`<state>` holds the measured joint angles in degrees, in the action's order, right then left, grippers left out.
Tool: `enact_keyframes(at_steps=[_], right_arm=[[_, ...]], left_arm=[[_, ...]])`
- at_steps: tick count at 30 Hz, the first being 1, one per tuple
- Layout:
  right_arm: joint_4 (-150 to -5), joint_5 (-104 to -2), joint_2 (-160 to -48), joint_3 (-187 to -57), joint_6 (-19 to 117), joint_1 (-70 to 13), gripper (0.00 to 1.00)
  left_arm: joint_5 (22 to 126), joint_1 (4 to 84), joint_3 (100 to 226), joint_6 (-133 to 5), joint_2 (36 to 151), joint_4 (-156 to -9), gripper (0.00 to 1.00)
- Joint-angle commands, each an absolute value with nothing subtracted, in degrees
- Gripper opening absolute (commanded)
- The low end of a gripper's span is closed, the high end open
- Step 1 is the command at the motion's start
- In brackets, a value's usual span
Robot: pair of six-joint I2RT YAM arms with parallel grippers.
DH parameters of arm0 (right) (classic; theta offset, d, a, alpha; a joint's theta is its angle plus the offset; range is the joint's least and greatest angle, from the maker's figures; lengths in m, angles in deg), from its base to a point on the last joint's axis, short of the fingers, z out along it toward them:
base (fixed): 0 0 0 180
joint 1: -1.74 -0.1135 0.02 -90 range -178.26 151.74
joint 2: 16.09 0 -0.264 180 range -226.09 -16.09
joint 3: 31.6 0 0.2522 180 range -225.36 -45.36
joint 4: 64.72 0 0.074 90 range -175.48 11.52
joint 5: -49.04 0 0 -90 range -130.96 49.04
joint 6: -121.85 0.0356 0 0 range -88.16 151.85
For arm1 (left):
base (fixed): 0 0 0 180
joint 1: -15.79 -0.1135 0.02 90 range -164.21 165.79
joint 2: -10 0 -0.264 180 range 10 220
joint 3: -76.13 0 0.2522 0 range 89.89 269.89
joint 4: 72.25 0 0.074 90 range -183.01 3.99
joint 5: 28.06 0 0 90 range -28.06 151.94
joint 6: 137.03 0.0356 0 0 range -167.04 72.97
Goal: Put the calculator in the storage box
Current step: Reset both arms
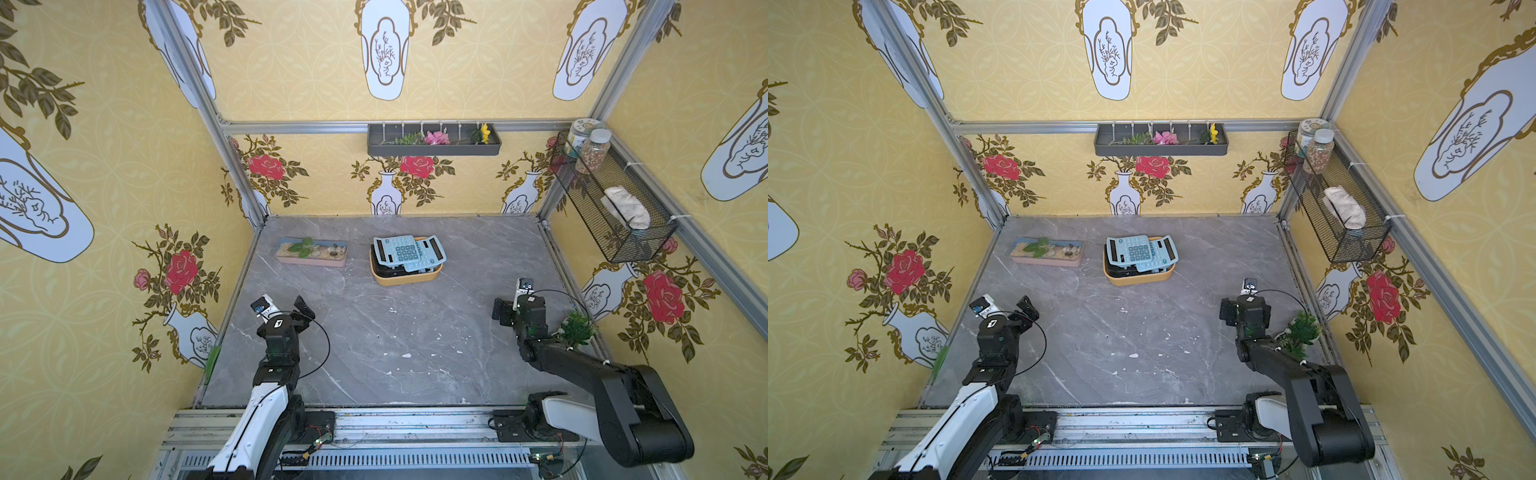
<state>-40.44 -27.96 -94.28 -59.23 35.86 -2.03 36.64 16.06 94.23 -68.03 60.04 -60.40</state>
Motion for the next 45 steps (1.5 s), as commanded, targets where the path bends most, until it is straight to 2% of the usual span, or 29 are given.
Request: enact_keyframes(at_steps=[1, 2, 4, 6, 11, 13, 15, 20, 23, 25, 29, 45], right_arm=[[-24.61, -29.11, -98.63, -58.21, 33.20, -1.99, 0.97], [-28.44, -29.71, -96.90, -58.48, 33.91, -1.70, 0.97], [-22.22, -30.06, -99.04, -57.30, 32.66, -1.72, 0.97], [-27.05, -30.42, -97.41, -58.30, 33.65, -1.52, 0.97], [-26.07, -30.36, -98.38, -58.55, 33.58, -1.45, 0.97], [-25.68, -30.46, -98.56, -58.50, 33.52, -1.46, 0.97], [-25.92, -30.42, -98.46, -58.55, 33.56, -1.51, 0.97], [-25.95, -30.90, -98.48, -58.63, 33.60, -1.30, 0.97], [-25.75, -31.30, -98.40, -58.46, 33.69, -1.11, 0.97], [-24.95, -33.68, -98.18, -57.89, 32.75, -0.98, 0.97], [-24.92, -34.19, -98.44, -58.08, 32.43, -0.81, 0.97], [-26.14, -32.27, -98.28, -58.61, 33.43, -0.84, 0.97]], left_arm=[[37.48, 15.70, 96.53, -66.57, 64.78, -47.49, 1.00], [38.78, 15.49, 98.00, -66.24, 66.06, -49.25, 1.00], [40.27, 15.09, 99.38, -65.84, 68.22, -49.18, 1.00], [42.49, 15.15, 99.73, -63.19, 67.39, -49.79, 1.00], [32.02, 16.73, 99.42, -61.36, 49.79, -66.97, 1.00], [30.07, 16.76, 95.50, -60.72, 48.42, -60.64, 1.00], [30.32, 16.26, 92.69, -59.99, 53.94, -48.90, 1.00], [35.71, 15.35, 102.05, -55.70, 70.42, -49.67, 1.00], [40.62, 14.62, 97.87, -53.52, 80.39, -32.69, 1.00], [42.97, 16.25, 98.28, -50.29, 85.70, -28.31, 1.00], [43.31, 15.79, 99.57, -51.04, 84.86, -32.19, 1.00], [43.13, 15.79, 99.47, -51.25, 84.75, -31.96, 1.00]])
